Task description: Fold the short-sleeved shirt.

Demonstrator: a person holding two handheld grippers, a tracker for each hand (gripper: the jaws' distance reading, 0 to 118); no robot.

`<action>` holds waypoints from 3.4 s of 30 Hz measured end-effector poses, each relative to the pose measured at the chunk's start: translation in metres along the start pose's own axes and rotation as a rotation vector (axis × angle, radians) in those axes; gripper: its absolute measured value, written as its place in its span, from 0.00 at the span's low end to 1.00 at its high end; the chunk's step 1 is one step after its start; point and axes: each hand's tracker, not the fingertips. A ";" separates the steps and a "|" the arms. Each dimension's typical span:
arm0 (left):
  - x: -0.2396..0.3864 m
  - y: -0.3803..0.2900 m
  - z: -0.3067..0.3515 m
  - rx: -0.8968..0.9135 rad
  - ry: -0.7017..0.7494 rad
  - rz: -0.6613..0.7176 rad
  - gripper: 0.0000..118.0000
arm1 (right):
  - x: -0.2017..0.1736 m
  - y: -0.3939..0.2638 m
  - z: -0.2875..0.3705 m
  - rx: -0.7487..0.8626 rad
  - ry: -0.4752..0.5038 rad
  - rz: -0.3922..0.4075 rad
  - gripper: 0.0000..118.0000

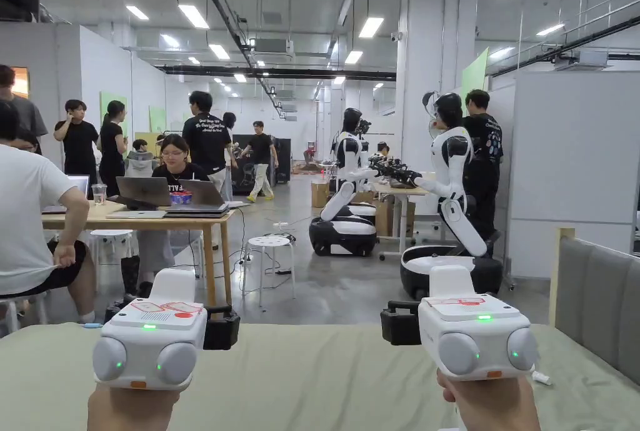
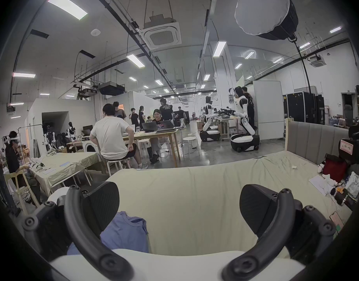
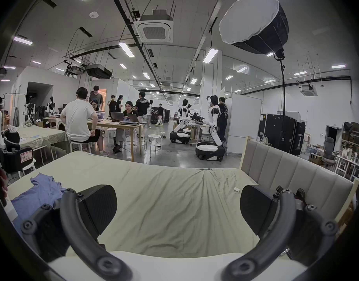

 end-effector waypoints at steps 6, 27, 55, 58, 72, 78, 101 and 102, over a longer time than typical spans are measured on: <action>0.000 -0.001 -0.001 0.001 0.000 0.000 1.00 | 0.001 -0.001 0.000 -0.003 -0.002 0.000 1.00; 0.000 -0.002 0.002 -0.003 0.007 -0.007 1.00 | 0.002 -0.002 0.000 -0.004 0.000 0.006 1.00; -0.003 0.000 0.000 0.011 0.026 -0.013 1.00 | 0.005 -0.005 -0.003 0.006 -0.011 0.017 1.00; -0.004 0.001 -0.001 0.019 0.040 -0.016 1.00 | 0.006 -0.005 -0.003 0.008 -0.015 0.012 1.00; -0.002 0.001 -0.002 -0.001 0.056 0.016 1.00 | 0.004 -0.004 0.003 0.028 -0.042 0.036 1.00; -0.003 0.000 0.000 0.016 0.040 0.015 1.00 | 0.002 -0.006 0.004 0.036 -0.057 0.078 1.00; -0.004 -0.003 0.000 0.066 -0.036 0.038 0.99 | 0.007 -0.009 0.005 0.065 -0.030 0.009 1.00; -0.004 -0.004 0.000 0.069 -0.037 0.032 0.98 | 0.007 -0.008 0.005 0.066 -0.034 0.005 1.00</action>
